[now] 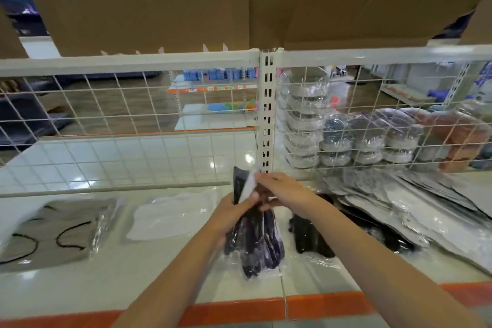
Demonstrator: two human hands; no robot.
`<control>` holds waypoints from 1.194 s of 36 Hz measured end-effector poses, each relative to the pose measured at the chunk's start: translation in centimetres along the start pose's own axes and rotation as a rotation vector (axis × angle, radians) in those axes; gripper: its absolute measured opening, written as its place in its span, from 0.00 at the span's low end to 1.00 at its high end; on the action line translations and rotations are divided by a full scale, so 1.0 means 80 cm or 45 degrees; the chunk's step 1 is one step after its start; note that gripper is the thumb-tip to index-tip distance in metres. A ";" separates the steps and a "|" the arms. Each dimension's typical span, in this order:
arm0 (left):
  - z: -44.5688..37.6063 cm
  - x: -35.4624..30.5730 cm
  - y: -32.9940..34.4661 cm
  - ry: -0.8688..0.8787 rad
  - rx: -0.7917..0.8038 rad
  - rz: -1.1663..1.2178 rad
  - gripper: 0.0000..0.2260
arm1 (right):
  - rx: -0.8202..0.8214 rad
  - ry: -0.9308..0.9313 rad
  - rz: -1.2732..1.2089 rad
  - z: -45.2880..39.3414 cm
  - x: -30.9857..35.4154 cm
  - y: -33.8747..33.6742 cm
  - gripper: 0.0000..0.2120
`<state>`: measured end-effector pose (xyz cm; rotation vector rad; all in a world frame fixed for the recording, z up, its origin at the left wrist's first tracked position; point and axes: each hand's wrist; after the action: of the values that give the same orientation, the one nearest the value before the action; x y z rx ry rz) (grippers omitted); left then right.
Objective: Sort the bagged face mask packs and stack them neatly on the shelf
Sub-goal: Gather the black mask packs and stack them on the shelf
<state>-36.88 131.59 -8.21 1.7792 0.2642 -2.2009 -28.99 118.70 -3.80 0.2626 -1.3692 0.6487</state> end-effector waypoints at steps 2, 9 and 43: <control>-0.003 0.002 0.003 0.072 -0.050 -0.037 0.23 | 0.018 -0.048 0.017 -0.002 0.004 0.004 0.16; -0.003 -0.019 -0.002 0.259 -0.437 -0.029 0.10 | -0.324 -0.209 0.099 -0.014 -0.015 -0.020 0.24; 0.064 0.021 -0.126 0.432 -0.891 -0.017 0.27 | -0.081 -0.146 -0.164 -0.025 -0.066 0.001 0.11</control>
<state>-45.38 139.18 -9.17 1.6960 0.9811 -1.5067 -27.74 118.41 -9.32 0.3383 -1.4668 0.4882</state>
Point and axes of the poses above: each hand's wrist, its own z-axis away from the middle knuckle, its own y-axis out of the palm, x = y × z, and after that the axes turned 10 degrees about -x, right-handed
